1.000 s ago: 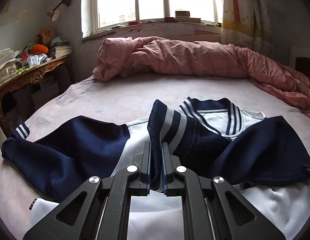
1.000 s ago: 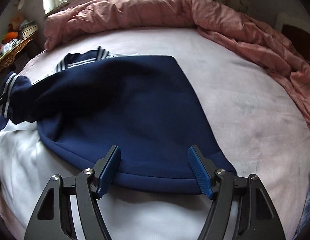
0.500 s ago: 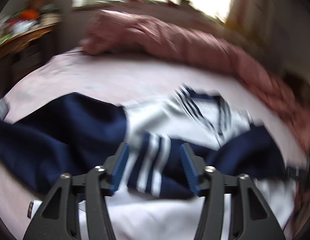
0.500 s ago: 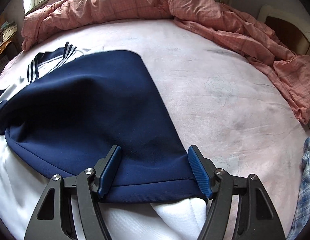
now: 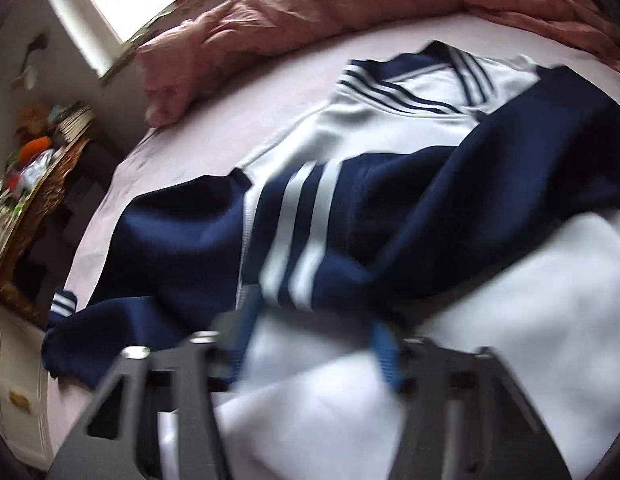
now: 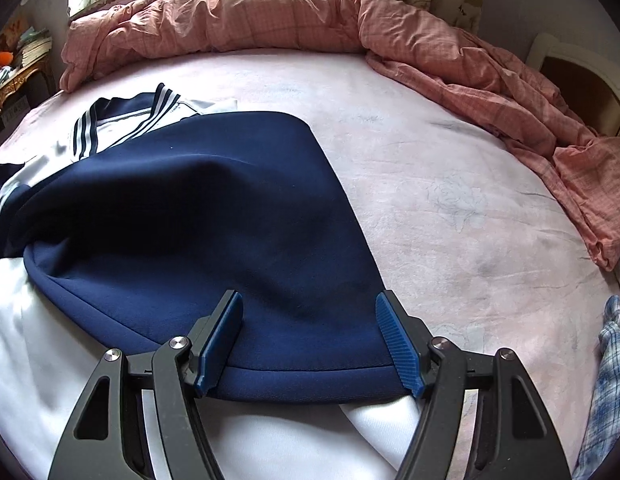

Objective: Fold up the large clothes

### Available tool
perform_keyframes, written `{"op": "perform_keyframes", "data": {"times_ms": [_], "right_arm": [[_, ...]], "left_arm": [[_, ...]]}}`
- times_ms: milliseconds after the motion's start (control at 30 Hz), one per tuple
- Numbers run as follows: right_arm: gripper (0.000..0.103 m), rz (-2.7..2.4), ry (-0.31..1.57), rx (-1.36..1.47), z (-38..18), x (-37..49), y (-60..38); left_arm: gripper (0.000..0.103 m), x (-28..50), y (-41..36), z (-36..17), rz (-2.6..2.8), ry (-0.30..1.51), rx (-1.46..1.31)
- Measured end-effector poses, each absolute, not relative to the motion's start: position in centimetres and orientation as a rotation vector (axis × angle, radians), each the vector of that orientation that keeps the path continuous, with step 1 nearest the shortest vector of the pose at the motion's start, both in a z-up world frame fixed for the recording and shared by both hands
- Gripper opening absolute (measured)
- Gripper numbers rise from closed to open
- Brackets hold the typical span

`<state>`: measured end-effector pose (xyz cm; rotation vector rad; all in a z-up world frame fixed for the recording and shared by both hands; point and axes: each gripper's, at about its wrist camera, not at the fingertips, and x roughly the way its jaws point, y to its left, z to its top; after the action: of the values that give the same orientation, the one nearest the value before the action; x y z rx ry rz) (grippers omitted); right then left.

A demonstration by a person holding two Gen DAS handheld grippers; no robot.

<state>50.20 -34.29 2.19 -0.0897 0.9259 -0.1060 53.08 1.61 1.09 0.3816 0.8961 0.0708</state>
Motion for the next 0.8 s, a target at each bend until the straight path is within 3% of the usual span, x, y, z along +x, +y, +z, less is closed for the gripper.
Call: {"op": "perform_keyframes", "data": {"times_ms": [33, 233, 333, 400, 433, 467, 667, 800], "right_arm": [[0.071, -0.109, 0.925, -0.099, 2.1, 50.2, -34.2], [0.071, -0.115, 0.844, -0.059, 3.9, 49.5, -34.6], [0.071, -0.096, 0.832, -0.047, 4.5, 49.2, -34.5], [0.071, -0.089, 0.84, -0.046, 4.5, 49.2, -34.4], [0.071, -0.083, 0.847, -0.047, 4.4, 49.3, -34.3], [0.071, -0.078, 0.855, -0.046, 4.3, 49.4, -34.2], [0.071, -0.062, 0.858, -0.048, 4.3, 49.3, -33.9], [0.071, -0.049, 0.859, -0.041, 4.3, 49.3, -34.0]], "left_arm": [[0.001, 53.5, 2.0, 0.8, 0.115, 0.898, 0.369], [0.0, 51.0, 4.6, 6.2, 0.014, 0.663, 0.126], [0.001, 50.4, 5.1, 7.6, -0.065, 0.708, 0.119], [0.012, 49.9, 4.6, 7.3, -0.029, 0.721, 0.239], [0.039, 49.6, 4.3, 6.9, -0.078, 0.749, 0.277], [0.06, 49.4, 3.8, 6.3, -0.134, 0.767, 0.307], [0.062, 49.9, -0.5, 1.5, -0.083, 0.807, 0.62], [0.056, 50.4, -1.9, 0.5, -0.001, 0.722, 0.673]]}}
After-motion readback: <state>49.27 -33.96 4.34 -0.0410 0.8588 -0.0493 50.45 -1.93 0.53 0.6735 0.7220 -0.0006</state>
